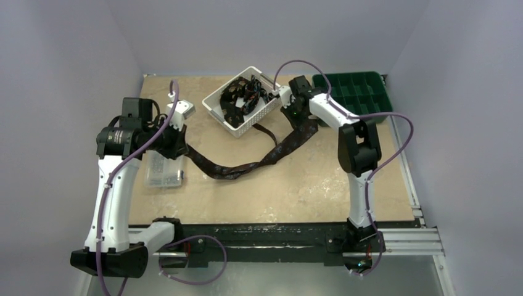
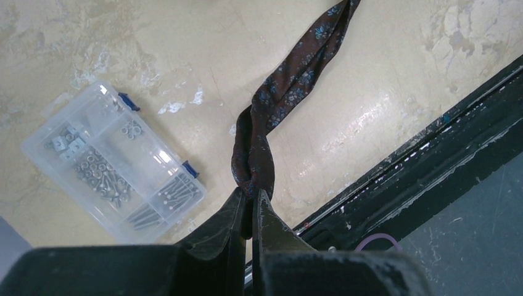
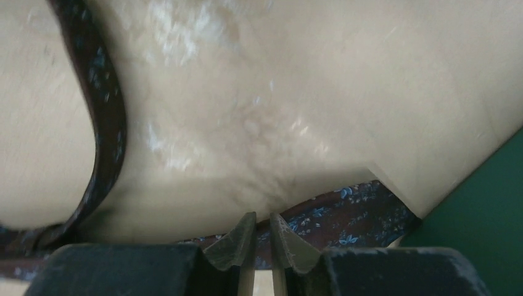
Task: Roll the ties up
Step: Flatten out the tie at the center of the board.
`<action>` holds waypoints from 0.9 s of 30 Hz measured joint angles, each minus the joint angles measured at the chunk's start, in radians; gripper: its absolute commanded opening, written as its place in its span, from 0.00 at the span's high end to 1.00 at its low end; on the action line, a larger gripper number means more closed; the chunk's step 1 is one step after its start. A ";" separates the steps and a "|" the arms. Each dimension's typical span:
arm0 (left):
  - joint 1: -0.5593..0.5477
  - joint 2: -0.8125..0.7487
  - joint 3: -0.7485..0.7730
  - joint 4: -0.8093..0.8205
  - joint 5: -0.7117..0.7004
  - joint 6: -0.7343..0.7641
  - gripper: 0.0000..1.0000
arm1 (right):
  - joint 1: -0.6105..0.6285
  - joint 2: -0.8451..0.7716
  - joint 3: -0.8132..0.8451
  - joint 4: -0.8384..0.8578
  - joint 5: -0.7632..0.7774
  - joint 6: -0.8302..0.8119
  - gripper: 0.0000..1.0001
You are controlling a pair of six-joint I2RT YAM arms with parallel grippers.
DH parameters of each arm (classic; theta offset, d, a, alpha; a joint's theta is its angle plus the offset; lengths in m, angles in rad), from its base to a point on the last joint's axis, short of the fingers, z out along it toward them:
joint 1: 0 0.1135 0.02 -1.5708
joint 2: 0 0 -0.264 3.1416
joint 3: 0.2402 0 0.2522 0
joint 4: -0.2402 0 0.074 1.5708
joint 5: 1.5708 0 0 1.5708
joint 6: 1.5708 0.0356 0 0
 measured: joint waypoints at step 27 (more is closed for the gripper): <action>0.026 0.164 0.201 -0.105 0.132 -0.021 1.00 | 0.173 -0.352 -0.348 -0.253 -0.520 -1.345 0.09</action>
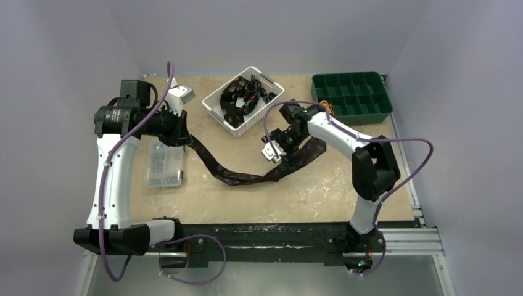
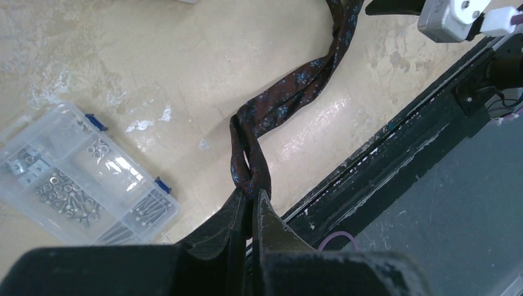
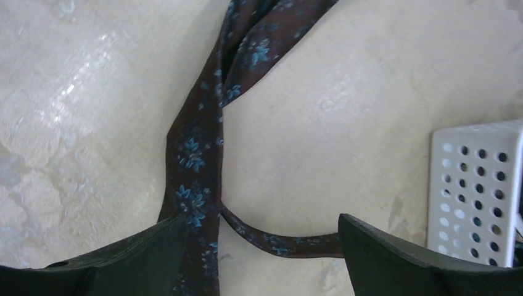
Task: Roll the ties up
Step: Flatten out the tie at the center of the board.
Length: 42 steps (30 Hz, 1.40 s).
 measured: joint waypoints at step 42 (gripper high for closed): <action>0.072 0.085 -0.068 0.177 0.196 -0.195 1.00 | -0.197 -0.657 -0.747 0.988 0.674 0.568 1.00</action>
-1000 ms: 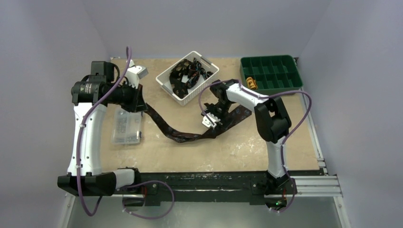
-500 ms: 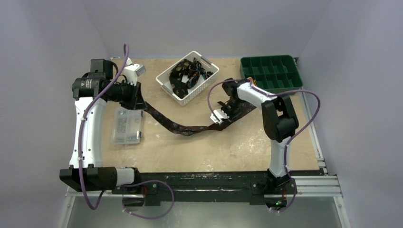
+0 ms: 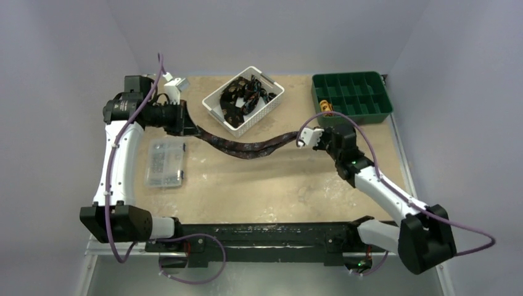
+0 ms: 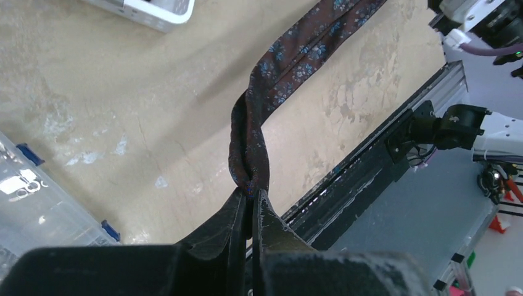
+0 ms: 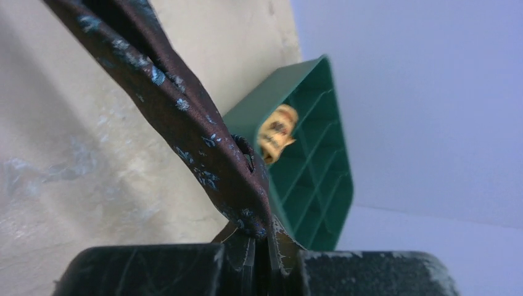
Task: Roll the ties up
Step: Flatten out the tie at the center of the board.
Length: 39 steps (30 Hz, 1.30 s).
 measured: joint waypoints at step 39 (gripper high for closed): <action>0.133 0.135 -0.218 0.029 -0.142 0.069 0.91 | -0.292 0.421 0.381 -0.924 -0.263 0.155 0.58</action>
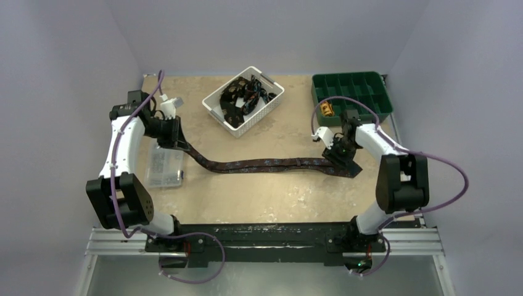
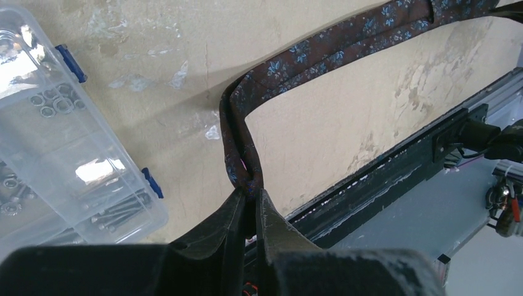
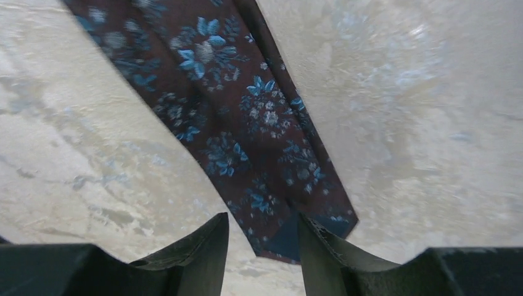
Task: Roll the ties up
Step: Flatten out the tie at the center of the board.
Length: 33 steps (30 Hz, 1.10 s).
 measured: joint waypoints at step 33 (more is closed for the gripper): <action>-0.573 -0.061 -0.181 0.301 0.003 0.462 0.34 | -0.387 0.269 0.234 0.061 0.120 -0.142 0.36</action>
